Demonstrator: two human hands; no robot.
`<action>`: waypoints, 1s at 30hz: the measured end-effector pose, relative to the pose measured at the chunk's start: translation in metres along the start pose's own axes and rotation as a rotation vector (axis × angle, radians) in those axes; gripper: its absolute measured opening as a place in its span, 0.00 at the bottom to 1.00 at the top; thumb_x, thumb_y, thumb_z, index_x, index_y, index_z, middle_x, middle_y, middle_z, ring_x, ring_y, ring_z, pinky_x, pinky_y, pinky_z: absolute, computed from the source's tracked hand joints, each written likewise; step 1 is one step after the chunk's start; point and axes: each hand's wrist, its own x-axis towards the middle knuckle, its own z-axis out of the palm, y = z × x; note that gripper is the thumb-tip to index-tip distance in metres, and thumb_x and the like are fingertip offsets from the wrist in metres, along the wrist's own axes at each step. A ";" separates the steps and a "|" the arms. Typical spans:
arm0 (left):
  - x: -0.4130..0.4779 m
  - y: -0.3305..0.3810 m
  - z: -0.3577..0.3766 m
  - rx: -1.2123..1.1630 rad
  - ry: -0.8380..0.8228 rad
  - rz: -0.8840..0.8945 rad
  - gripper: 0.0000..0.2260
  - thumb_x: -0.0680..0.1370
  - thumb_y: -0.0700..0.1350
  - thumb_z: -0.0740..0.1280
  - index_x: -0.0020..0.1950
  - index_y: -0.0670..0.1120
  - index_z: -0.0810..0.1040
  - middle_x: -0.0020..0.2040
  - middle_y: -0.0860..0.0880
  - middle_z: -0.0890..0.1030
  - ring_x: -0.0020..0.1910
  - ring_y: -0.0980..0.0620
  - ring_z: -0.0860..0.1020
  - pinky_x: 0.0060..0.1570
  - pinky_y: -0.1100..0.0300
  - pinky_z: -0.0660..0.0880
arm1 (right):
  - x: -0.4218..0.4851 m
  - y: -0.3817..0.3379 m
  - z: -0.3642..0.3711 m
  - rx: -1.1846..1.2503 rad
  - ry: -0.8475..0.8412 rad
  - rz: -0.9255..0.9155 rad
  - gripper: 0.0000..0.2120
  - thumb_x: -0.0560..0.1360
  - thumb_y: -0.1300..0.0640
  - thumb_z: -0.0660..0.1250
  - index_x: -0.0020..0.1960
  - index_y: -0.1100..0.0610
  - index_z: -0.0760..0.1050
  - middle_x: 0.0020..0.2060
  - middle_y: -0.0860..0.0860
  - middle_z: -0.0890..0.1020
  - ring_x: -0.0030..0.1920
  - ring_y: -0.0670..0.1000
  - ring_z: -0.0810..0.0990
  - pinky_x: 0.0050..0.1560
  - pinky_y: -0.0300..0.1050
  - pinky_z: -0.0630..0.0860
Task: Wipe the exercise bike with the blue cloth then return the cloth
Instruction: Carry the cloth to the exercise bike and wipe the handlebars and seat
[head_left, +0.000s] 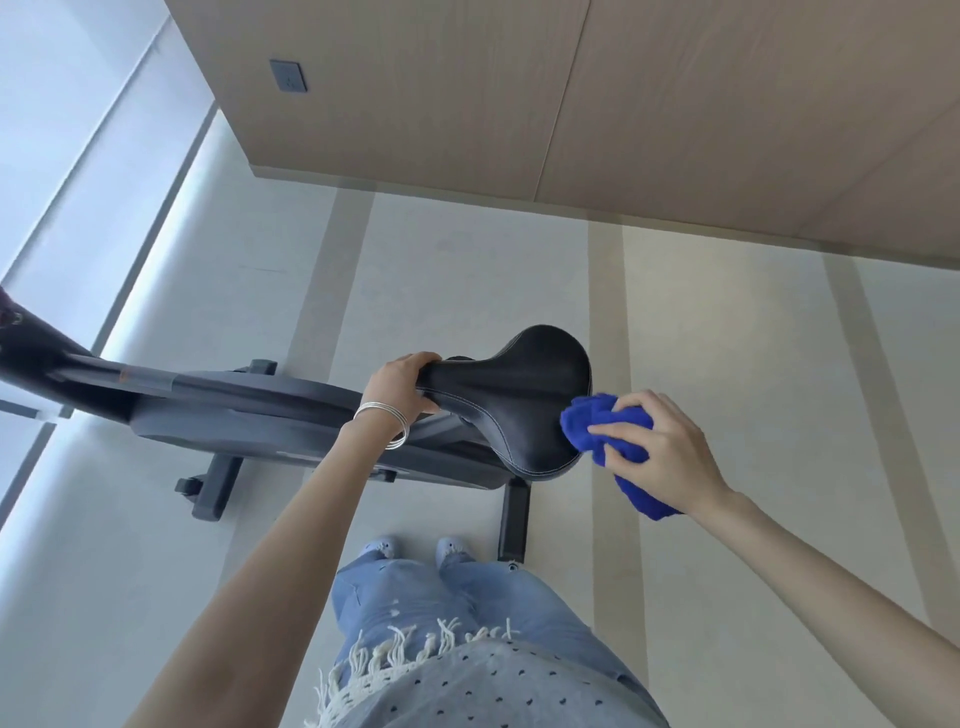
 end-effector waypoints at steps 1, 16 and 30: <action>0.000 0.000 0.000 0.000 0.003 -0.003 0.27 0.67 0.37 0.74 0.64 0.47 0.74 0.58 0.43 0.80 0.57 0.41 0.76 0.59 0.52 0.73 | 0.007 -0.005 0.002 0.026 0.058 0.044 0.10 0.70 0.53 0.65 0.47 0.50 0.83 0.47 0.51 0.78 0.48 0.51 0.75 0.44 0.41 0.74; -0.002 0.003 -0.003 0.036 0.007 0.013 0.26 0.69 0.39 0.73 0.65 0.48 0.73 0.61 0.47 0.79 0.59 0.44 0.76 0.58 0.56 0.71 | 0.157 0.012 0.046 -0.097 -0.283 0.343 0.11 0.75 0.50 0.63 0.52 0.51 0.81 0.53 0.52 0.74 0.54 0.57 0.73 0.53 0.50 0.71; -0.018 -0.014 -0.004 0.015 0.031 0.172 0.26 0.73 0.41 0.71 0.70 0.46 0.69 0.67 0.49 0.74 0.63 0.45 0.74 0.59 0.56 0.70 | 0.054 -0.039 0.039 -0.089 -0.230 0.151 0.22 0.66 0.52 0.71 0.59 0.50 0.74 0.56 0.50 0.76 0.47 0.60 0.75 0.51 0.52 0.74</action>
